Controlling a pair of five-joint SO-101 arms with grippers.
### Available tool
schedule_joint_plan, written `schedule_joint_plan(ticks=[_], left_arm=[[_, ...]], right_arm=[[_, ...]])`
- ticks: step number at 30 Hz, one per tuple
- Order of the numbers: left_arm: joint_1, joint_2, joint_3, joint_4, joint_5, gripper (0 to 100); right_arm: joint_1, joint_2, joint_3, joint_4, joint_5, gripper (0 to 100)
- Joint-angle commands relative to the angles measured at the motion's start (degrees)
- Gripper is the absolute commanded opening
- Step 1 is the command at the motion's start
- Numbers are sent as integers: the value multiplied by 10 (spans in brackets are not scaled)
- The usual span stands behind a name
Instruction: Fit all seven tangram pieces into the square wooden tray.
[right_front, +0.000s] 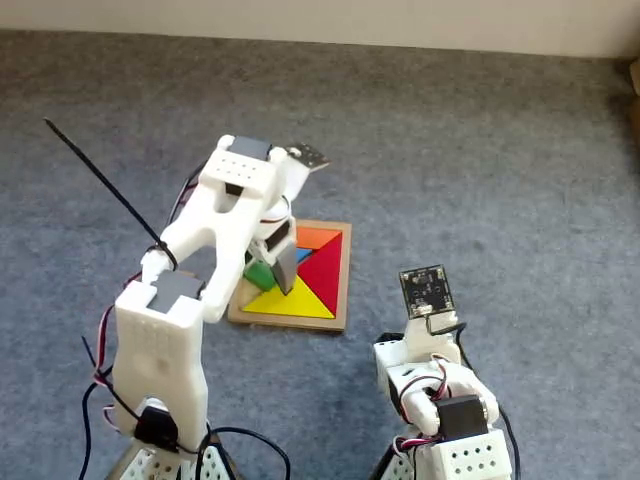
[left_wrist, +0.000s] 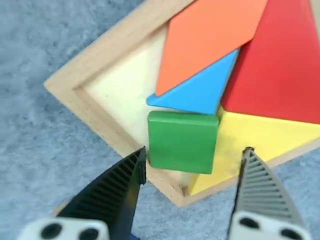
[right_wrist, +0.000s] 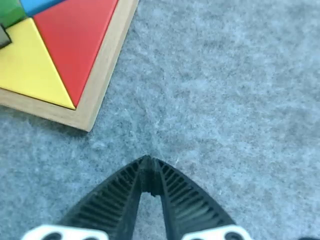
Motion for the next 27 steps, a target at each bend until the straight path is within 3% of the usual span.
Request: schedule_joint_plan(ticks=[1, 7, 15, 27], left_arm=[[-8, -43, -48, 1, 1, 295], [-41, -44, -102, 40, 1, 294], [-83, -36, -80, 39, -4, 294], [-65, -36, 65, -120, -4, 296]], right_arm=[[-1, -9, 85, 4, -6, 6], [-1, -9, 85, 4, -6, 6], [-1, -9, 85, 4, -6, 6], [-1, -9, 85, 4, -6, 6]])
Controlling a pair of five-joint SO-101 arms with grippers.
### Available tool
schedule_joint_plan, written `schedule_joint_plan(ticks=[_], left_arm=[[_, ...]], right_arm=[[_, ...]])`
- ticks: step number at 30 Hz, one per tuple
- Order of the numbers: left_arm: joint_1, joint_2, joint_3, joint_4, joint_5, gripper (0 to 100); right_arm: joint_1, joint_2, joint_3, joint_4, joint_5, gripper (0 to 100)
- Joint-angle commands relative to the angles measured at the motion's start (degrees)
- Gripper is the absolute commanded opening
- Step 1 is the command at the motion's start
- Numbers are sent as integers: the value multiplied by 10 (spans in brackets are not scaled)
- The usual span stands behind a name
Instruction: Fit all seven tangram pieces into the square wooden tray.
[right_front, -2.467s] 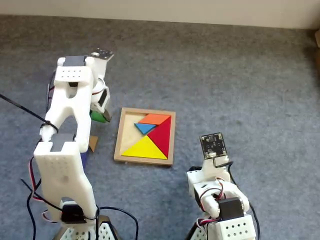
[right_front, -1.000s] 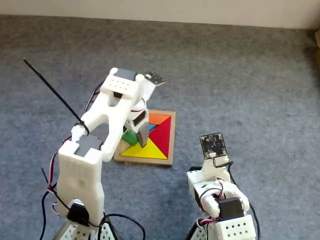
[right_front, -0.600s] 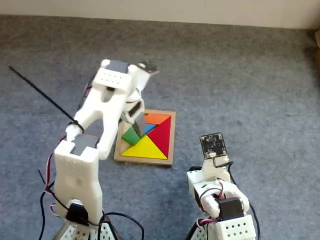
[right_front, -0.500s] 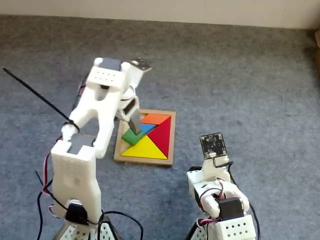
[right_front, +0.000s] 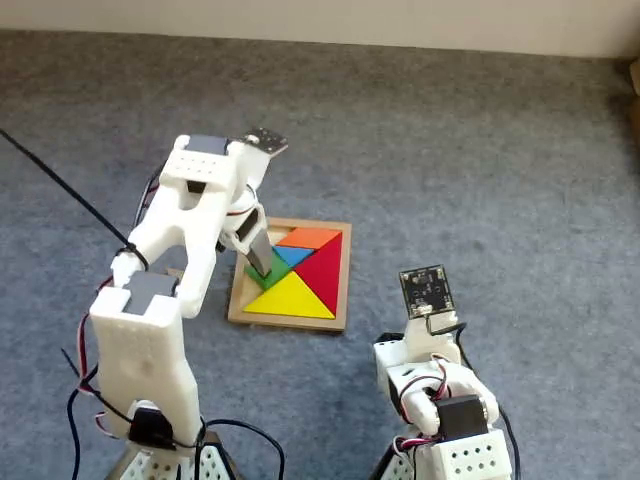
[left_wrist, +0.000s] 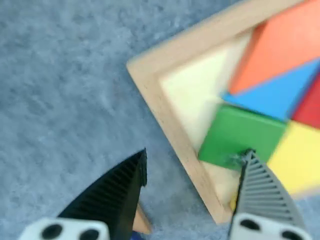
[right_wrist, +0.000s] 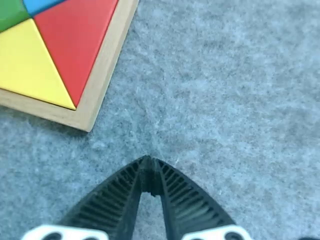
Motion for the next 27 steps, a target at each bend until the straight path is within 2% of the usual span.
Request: schedule_joint_plan(ticks=[1, 13, 19, 27], left_arm=[[6, -18, 10, -40, -3, 297], [78, -19, 6, -52, 2, 295], [83, -29, -26, -50, 3, 295], [73, -104, -75, 33, 3, 295]], right_arm=[[-1, -9, 85, 4, -6, 6], [-1, -9, 85, 4, -6, 6], [-1, -9, 85, 4, -6, 6], [-1, -9, 85, 4, -6, 6]])
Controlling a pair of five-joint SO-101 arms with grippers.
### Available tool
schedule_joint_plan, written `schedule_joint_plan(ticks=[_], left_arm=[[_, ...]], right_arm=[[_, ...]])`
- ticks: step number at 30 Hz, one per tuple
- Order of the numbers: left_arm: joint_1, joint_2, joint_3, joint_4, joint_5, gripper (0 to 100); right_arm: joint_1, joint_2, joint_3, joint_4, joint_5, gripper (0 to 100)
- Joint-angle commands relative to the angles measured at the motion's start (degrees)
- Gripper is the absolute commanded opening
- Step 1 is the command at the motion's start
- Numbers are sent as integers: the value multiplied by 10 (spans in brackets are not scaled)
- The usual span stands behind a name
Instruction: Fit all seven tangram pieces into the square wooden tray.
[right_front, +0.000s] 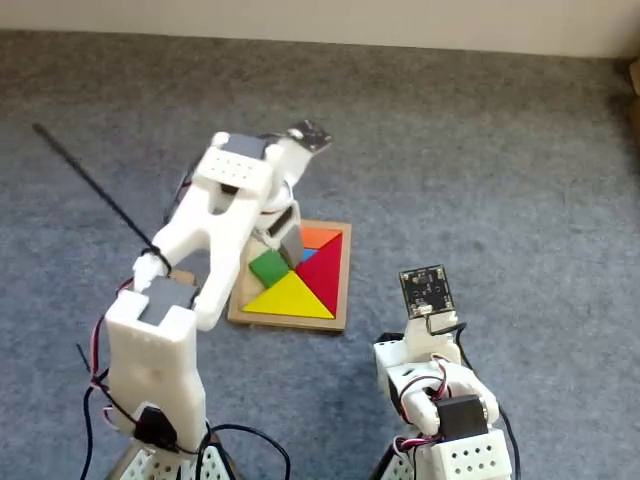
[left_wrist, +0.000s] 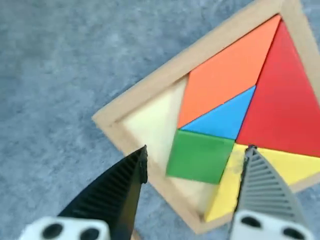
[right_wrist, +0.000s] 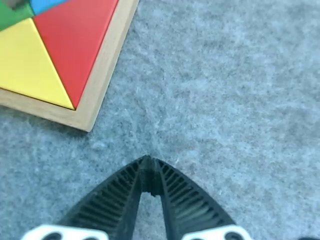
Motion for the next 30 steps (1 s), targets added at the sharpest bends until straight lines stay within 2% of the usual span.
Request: schedule_joint_plan(ticks=[1, 7, 18, 24, 30], left_arm=[[1, -78, -32, 37, 4, 295], [-34, -174, -2, 82, 1, 295], [-202, -265, 160, 77, 4, 294], [-286, -270, 236, 12, 4, 294], [-331, -270, 300, -39, 4, 294]], right_arm=[[-1, -9, 85, 4, -6, 6], [-1, -9, 85, 4, -6, 6], [-1, -9, 85, 4, -6, 6], [-1, -9, 85, 4, -6, 6], [-1, -9, 85, 4, -5, 6]])
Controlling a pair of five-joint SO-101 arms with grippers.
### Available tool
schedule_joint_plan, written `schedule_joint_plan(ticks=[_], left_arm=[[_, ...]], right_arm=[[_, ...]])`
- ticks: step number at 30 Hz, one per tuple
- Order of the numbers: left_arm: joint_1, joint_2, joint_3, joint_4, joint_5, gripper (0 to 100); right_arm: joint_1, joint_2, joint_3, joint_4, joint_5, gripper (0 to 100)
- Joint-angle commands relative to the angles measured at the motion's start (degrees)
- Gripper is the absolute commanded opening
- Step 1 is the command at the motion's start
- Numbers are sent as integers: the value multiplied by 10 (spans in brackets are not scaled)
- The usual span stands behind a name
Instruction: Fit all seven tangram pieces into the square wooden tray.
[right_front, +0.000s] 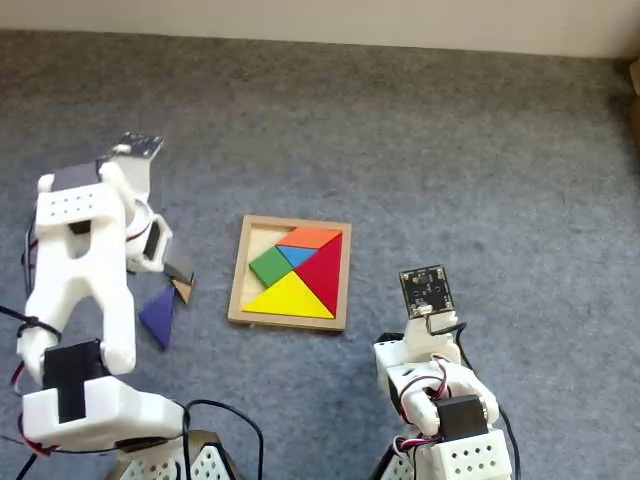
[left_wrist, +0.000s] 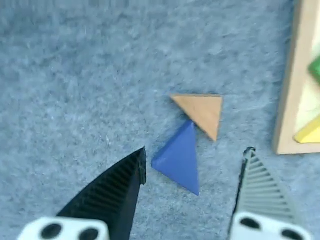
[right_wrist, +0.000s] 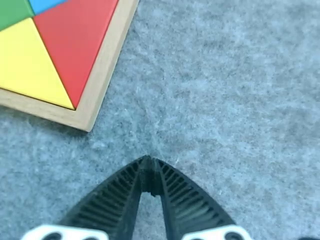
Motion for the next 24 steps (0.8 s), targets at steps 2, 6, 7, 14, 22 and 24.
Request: schedule_joint_plan(ticks=[2, 6, 7, 14, 22, 24], left_arm=[[-37, -27, 33, -47, 3, 294], [-82, -27, 65, -100, 3, 294], [-89, -25, 69, -112, 3, 294], [-57, -22, 84, -142, 69, 295], [54, -20, 86, -171, 207, 295], [68, -20, 99, -202, 234, 295]], right_arm=[[-1, -9, 85, 4, -5, 6], [-1, -9, 85, 4, -5, 6], [-1, -9, 85, 4, -5, 6], [-1, -9, 85, 4, -5, 6], [-1, -9, 85, 4, -6, 6], [-1, -9, 85, 4, -6, 6]])
